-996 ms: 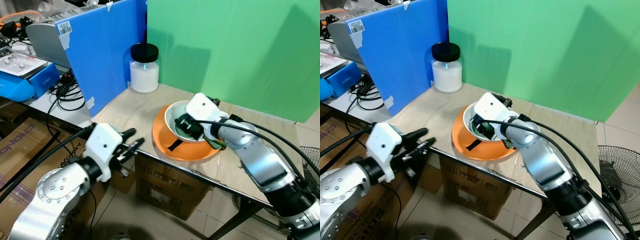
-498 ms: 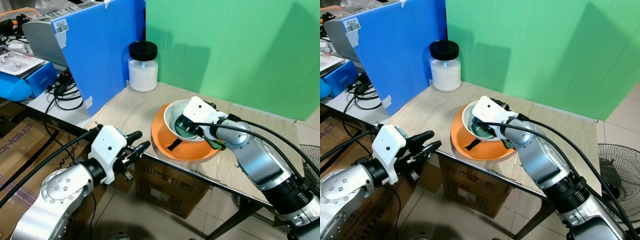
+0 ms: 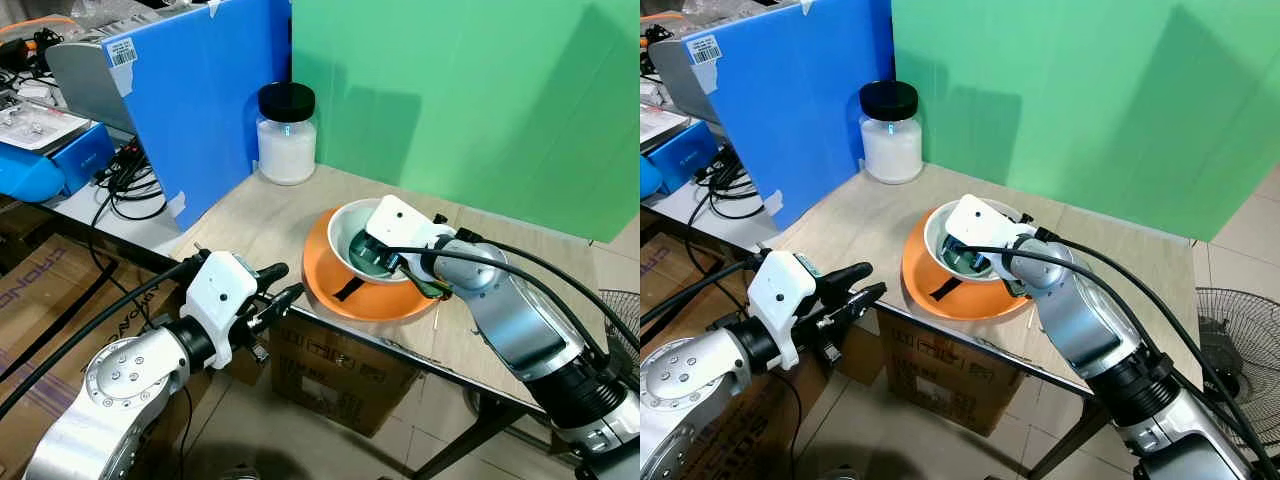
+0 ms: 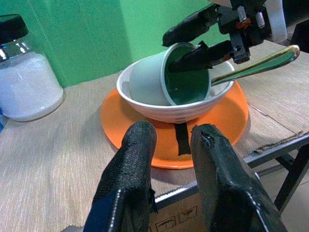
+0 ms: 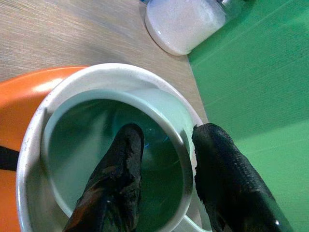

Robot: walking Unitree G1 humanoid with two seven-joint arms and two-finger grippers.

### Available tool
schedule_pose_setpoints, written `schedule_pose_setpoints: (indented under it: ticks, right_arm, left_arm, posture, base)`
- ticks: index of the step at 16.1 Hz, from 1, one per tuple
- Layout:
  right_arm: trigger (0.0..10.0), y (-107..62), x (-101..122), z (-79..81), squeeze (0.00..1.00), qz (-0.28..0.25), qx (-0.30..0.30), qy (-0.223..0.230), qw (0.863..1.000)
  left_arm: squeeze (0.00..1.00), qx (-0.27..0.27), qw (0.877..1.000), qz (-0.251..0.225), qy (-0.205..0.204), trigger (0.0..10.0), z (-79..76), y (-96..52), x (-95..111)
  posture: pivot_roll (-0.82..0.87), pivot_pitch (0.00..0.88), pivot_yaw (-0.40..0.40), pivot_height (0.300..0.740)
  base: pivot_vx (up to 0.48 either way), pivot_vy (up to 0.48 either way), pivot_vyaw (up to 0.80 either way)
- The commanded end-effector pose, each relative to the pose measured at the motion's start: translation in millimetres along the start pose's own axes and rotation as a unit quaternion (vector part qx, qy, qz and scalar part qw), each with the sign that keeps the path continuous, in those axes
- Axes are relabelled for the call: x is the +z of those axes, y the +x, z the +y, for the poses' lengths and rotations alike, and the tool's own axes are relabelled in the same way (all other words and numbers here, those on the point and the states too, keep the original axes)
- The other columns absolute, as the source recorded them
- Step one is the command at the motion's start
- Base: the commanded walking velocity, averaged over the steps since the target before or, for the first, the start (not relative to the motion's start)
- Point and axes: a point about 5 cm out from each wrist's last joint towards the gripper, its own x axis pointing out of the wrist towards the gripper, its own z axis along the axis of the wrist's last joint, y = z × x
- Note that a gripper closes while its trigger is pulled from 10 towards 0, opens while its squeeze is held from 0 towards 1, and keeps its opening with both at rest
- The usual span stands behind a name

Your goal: Setting the table

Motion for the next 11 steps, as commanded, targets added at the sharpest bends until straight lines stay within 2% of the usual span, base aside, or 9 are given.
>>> schedule_pose_setpoints:
  ticks: [1, 11]
  right_arm:
    - [0.0, -0.9, -3.6, -3.3, 0.00, 0.013, -0.004, -0.003, 1.000]
    - [0.0, -0.2, -5.3, -9.7, 0.00, 0.024, -0.026, -0.022, 0.999]
  left_arm:
    - [0.00, -0.003, 1.000, -0.006, 0.011, 10.0, -0.4, 1.7, 4.0]
    - [0.00, -0.002, 1.000, -0.009, 0.013, 10.0, 0.8, 3.2, 5.3]
  posture:
    - [0.21, 0.000, -0.035, 0.740]
    - [0.21, 0.000, -0.036, 0.740]
  base:
    - [0.000, 0.000, 0.00]
    - [0.000, 0.000, 0.00]
